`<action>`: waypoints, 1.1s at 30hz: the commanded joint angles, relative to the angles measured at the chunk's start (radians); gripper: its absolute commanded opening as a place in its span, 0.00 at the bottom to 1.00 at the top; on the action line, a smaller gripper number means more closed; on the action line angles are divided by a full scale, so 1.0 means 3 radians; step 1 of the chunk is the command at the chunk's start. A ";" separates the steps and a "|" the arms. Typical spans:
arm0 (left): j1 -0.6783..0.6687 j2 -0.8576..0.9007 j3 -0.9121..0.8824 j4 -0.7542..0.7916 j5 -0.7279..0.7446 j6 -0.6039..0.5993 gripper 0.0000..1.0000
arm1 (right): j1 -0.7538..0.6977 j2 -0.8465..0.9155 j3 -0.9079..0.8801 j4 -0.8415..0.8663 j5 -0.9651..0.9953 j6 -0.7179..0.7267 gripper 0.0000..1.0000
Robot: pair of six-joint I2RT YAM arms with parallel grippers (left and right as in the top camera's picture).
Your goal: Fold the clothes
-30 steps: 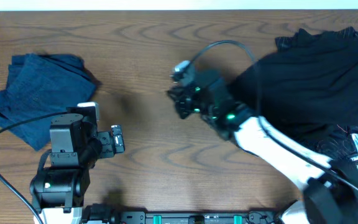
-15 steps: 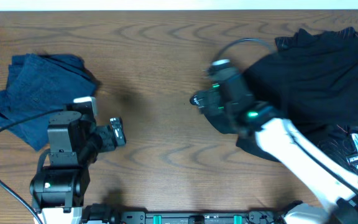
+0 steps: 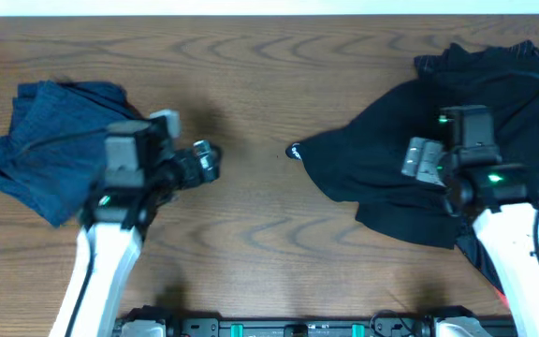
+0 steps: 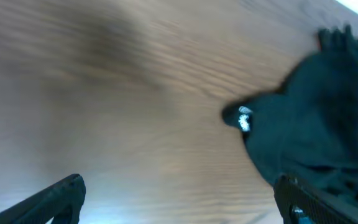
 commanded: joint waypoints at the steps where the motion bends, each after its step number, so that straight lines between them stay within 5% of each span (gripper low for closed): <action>1: -0.0305 0.0412 0.0055 0.0259 0.0223 -0.0177 0.98 | -0.0187 -0.0067 0.0017 -0.0067 -0.0060 0.0160 0.99; 15: -0.1353 0.1929 0.0055 0.2152 0.0200 -0.0263 0.98 | -0.0277 -0.0067 0.0017 -0.0341 -0.0116 0.0160 0.99; 26: -0.1486 0.2604 0.0055 0.3197 -0.0198 -0.1245 0.98 | -0.0277 -0.0067 0.0017 -0.0413 -0.0117 0.0160 0.99; 28: -0.1509 0.2687 0.0056 0.3353 -0.0206 -0.1330 0.85 | -0.0277 -0.0067 0.0017 -0.0426 -0.0117 0.0160 0.98; 33: -0.1490 0.2722 0.0056 0.3394 -0.0235 -0.1364 0.08 | -0.0277 -0.0067 0.0017 -0.0436 -0.0117 0.0160 0.97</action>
